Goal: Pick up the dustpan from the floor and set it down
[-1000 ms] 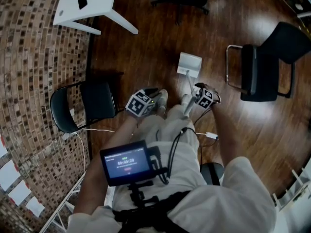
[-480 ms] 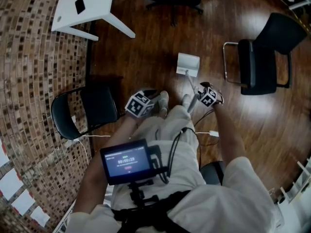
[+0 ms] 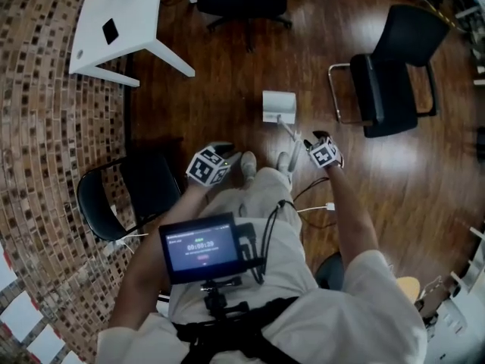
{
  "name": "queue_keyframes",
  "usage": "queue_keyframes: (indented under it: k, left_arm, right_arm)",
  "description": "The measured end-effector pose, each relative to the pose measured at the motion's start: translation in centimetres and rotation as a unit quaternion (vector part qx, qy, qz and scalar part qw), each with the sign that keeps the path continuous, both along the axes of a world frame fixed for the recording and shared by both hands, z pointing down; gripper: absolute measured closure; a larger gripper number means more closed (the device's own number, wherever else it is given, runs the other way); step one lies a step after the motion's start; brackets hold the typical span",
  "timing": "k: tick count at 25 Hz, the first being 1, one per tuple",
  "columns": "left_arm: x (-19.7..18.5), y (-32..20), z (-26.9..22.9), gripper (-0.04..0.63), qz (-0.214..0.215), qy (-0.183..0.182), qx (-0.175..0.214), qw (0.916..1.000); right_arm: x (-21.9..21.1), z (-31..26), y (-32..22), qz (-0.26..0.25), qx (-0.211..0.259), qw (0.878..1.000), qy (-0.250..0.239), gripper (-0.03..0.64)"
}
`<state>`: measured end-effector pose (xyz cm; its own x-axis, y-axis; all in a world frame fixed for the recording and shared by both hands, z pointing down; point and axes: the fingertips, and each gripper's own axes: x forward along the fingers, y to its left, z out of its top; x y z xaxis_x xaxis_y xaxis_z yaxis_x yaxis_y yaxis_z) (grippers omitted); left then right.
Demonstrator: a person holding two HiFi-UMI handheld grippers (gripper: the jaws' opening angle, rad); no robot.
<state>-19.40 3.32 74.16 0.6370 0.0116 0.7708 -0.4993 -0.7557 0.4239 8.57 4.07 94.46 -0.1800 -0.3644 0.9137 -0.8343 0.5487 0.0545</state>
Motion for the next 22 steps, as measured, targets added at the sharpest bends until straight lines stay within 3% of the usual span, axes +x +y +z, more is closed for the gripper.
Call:
queue_keyframes:
  k: [3,10,16,22]
  left_arm:
    - [0.1,0.1,-0.3,0.499,0.005,0.01,0.01,0.9999]
    - [2.8,-0.5,-0.9,0.499,-0.002,0.05,0.049,0.9975]
    - [3.8,0.0,-4.3,0.497,-0.048,0.102,0.066,0.9914]
    - [2.9,0.9,-7.1,0.497,-0.122,0.132,0.075,0.9809]
  right_arm:
    - [1.6,-2.2,-0.7,0.063,0.051,0.997,-0.015,0.396]
    - [3.2,-10.1,3.0,0.22,0.051,0.97,-0.086,0.399]
    - [3.1,-17.1,4.5,0.262,0.122,0.949,-0.126,0.4]
    - [3.0,-23.7,5.9,0.259,0.182,0.935,-0.16,0.403]
